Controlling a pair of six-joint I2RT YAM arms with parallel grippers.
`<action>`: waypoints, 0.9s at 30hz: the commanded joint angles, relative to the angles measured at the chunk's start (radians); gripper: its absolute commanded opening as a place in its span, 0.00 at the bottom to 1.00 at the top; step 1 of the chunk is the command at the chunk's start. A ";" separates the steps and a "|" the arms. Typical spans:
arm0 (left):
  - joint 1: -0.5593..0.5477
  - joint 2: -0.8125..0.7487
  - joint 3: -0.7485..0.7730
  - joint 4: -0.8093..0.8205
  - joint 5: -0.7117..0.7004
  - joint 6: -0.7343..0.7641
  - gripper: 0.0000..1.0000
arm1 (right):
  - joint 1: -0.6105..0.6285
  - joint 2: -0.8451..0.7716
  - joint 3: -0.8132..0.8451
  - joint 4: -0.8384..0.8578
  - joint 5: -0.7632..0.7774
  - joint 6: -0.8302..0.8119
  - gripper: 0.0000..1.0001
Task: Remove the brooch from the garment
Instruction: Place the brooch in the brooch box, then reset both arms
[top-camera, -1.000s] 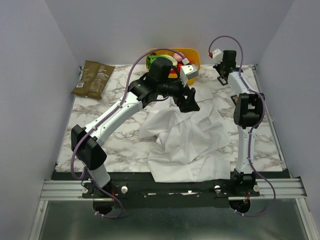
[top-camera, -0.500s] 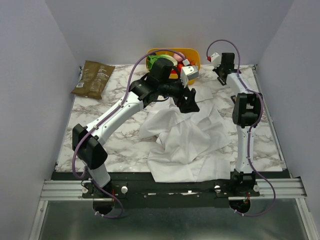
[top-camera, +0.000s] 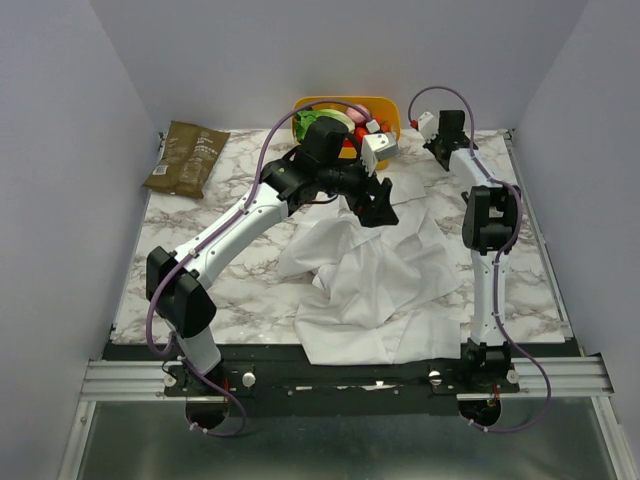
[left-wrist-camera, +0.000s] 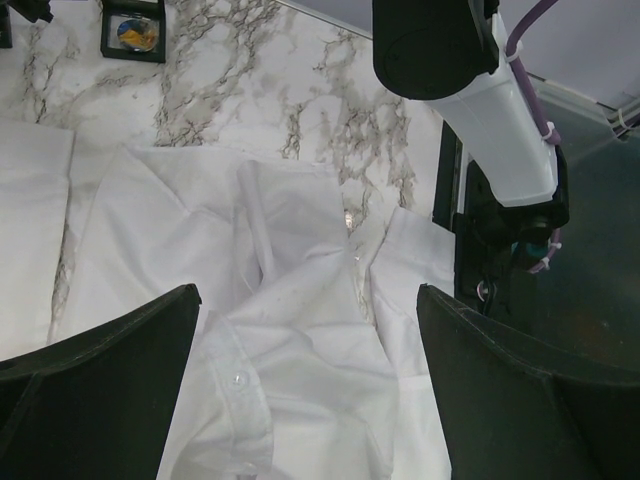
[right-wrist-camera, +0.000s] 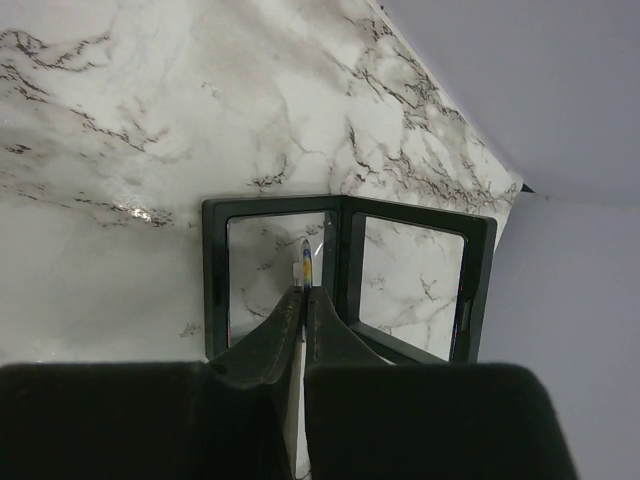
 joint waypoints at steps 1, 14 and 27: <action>0.004 0.015 0.042 -0.005 -0.006 0.010 0.99 | -0.002 0.016 0.018 -0.012 0.018 -0.020 0.17; 0.004 0.015 0.050 -0.001 -0.001 0.004 0.99 | 0.000 -0.109 -0.064 -0.037 -0.074 0.028 0.56; 0.006 -0.078 0.042 -0.036 -0.075 0.088 0.99 | 0.041 -0.534 -0.316 -0.132 -0.238 0.205 1.00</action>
